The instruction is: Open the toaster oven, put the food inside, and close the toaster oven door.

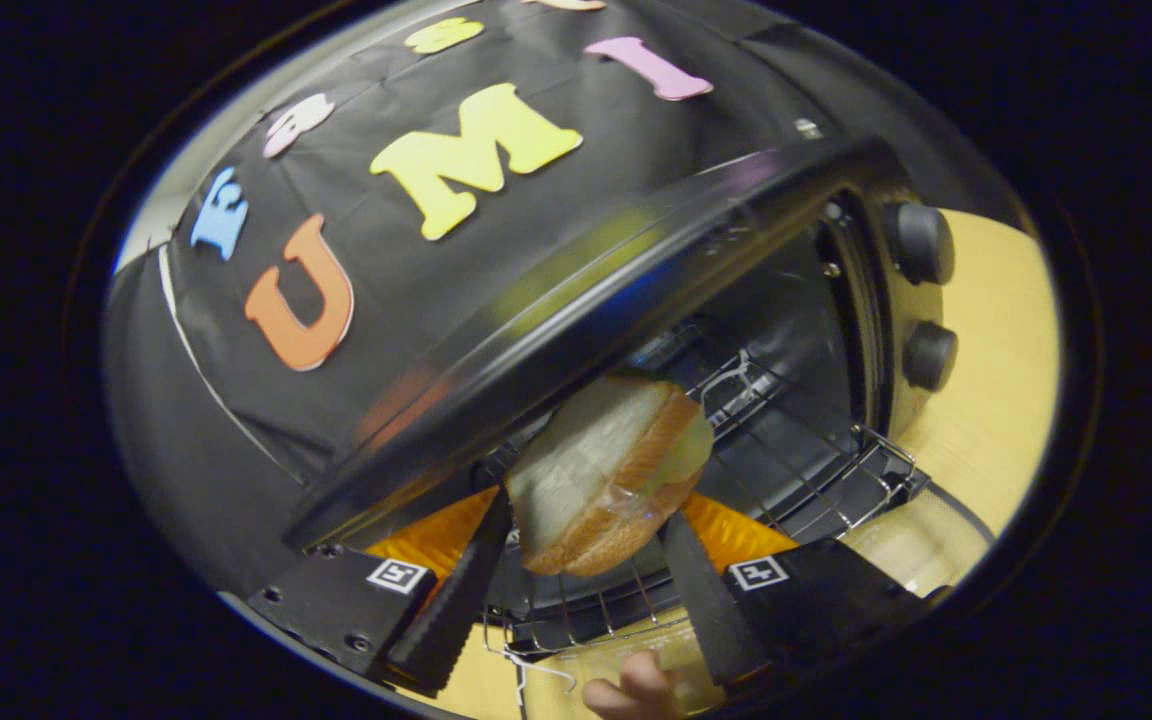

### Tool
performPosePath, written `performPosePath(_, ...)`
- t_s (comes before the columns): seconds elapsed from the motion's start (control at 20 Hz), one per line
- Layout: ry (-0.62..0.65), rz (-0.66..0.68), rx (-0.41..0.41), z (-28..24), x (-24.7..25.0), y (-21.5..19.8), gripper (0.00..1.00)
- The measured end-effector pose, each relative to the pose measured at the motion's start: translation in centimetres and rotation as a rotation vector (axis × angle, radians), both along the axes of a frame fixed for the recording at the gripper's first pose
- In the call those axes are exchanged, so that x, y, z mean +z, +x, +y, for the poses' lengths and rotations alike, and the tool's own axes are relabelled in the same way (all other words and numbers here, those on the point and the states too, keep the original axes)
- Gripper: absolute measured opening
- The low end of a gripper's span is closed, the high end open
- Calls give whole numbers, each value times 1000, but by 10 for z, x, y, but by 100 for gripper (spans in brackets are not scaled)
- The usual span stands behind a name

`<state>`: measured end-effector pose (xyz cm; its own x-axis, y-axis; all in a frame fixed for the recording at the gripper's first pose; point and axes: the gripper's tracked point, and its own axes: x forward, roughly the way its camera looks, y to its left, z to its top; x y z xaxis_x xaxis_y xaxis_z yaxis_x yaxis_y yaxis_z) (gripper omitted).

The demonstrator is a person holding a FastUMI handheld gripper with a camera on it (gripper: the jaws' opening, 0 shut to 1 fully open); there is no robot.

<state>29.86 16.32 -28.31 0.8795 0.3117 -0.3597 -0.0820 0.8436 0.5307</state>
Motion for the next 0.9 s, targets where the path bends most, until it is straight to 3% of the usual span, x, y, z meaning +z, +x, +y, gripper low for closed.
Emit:
performPosePath(0.2,-230,-22,60,3,-5,-5,96)
performPosePath(0.5,-419,40,133,-2,-18,-30,97)
performPosePath(0.65,-542,15,111,-10,-22,-43,98)
performPosePath(0.9,-578,24,106,-21,-23,-71,100)
